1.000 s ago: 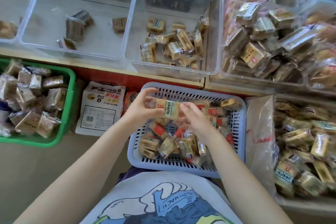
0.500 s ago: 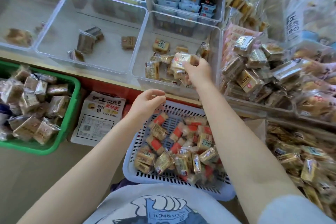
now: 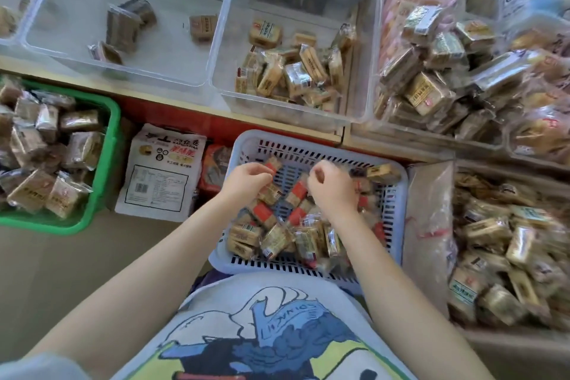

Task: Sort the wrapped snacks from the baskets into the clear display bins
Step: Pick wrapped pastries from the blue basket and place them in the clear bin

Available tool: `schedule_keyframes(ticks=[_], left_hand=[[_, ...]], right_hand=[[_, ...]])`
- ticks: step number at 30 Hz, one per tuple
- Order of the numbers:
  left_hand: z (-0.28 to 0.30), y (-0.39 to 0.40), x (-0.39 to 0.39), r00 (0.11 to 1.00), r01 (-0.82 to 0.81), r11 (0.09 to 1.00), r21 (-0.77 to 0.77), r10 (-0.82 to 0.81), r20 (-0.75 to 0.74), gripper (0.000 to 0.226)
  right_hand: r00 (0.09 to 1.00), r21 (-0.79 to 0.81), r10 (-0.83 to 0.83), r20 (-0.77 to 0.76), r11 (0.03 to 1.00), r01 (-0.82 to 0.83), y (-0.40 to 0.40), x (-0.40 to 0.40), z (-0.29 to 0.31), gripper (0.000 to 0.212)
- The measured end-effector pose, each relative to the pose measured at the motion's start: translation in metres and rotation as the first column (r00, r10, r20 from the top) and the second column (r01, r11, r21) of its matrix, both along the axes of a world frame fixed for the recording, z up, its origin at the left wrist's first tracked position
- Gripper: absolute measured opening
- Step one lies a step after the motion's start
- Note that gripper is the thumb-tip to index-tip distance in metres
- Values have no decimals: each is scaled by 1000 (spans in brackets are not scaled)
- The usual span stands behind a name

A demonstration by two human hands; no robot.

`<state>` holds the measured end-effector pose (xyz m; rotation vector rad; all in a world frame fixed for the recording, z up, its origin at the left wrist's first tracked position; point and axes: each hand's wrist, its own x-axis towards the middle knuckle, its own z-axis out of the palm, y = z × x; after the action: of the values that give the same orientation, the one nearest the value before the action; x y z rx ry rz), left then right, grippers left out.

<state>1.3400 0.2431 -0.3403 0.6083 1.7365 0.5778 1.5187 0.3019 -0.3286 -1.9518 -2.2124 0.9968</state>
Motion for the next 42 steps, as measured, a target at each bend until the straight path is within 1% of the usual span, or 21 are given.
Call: schedule_keyframes(ticks=[2,3,5,6,8,15,19,22,25,27,28,29,30,32,34,35,36,38,39,40,42], left_hand=[[-4,0,12,1000,27,999,-23,-27,9,17],[-5,0,17,999,46,998,-33,-45,10,17],[-7,0,24,998,67,996,-55,-66,22,17],[-8,0,27,997,74,995,-63,-72,27,17],[-8,0,31,996,94,993,-66,-93,15,17],[-2,1,38,988,156,986,-52,-156,-11,18],[-2,0,36,990,140,988,-70,-138,26,18],[1,0,36,984,176,982,-68,-175,13,17],[8,2,36,939,338,941,-18,-339,-66,18],[13,2,36,851,512,856,68,-495,-172,39],[15,3,36,796,592,796,127,-553,-244,52],[18,4,36,749,651,736,186,-584,-313,63],[22,5,36,717,687,687,237,-588,-374,69],[30,11,33,705,696,641,323,-525,-478,68],[42,20,25,747,642,651,405,-409,-524,54],[49,24,19,793,581,687,436,-357,-493,45],[57,29,13,852,494,749,442,-315,-418,38],[72,37,-1,952,298,862,411,-236,-196,33],[78,40,-8,976,219,894,391,-203,-81,28],[83,42,-14,983,171,909,380,-185,2,22],[87,46,-24,983,145,914,379,-176,49,18]], right_hand=[[979,-245,49,196,970,1,-29,25,-35,18],[968,-329,86,237,944,-3,-44,35,-50,30],[934,-434,225,279,897,-86,-67,47,-72,58],[914,-448,275,299,886,-120,-76,50,-78,58],[895,-414,323,306,892,-181,-83,49,-79,43],[930,-370,281,239,911,-180,-85,47,-83,37],[978,-277,117,175,959,-65,-81,55,-74,30],[988,-327,-149,48,932,156,-72,61,-63,26],[886,-385,-448,-123,844,373,-53,60,-38,23],[780,-450,-583,-227,773,447,-35,54,-13,34],[726,-512,-631,-273,735,446,-26,51,-1,38],[690,-565,-655,-310,710,420,-18,46,10,36],[683,-596,-648,-336,708,379,-10,42,21,30],[728,-607,-581,-365,741,287,4,32,44,19],[773,-608,-509,-379,766,207,16,25,65,31],[797,-615,-473,-375,770,168,22,24,71,42],[815,-623,-441,-377,772,129,27,22,79,55],[826,-580,-352,-440,814,38,32,18,88,78],[823,-529,-285,-492,848,-23,34,14,91,76],[821,-481,-222,-526,874,-71,37,9,93,63],[837,-397,-136,-529,912,-102,45,-5,97,33]])
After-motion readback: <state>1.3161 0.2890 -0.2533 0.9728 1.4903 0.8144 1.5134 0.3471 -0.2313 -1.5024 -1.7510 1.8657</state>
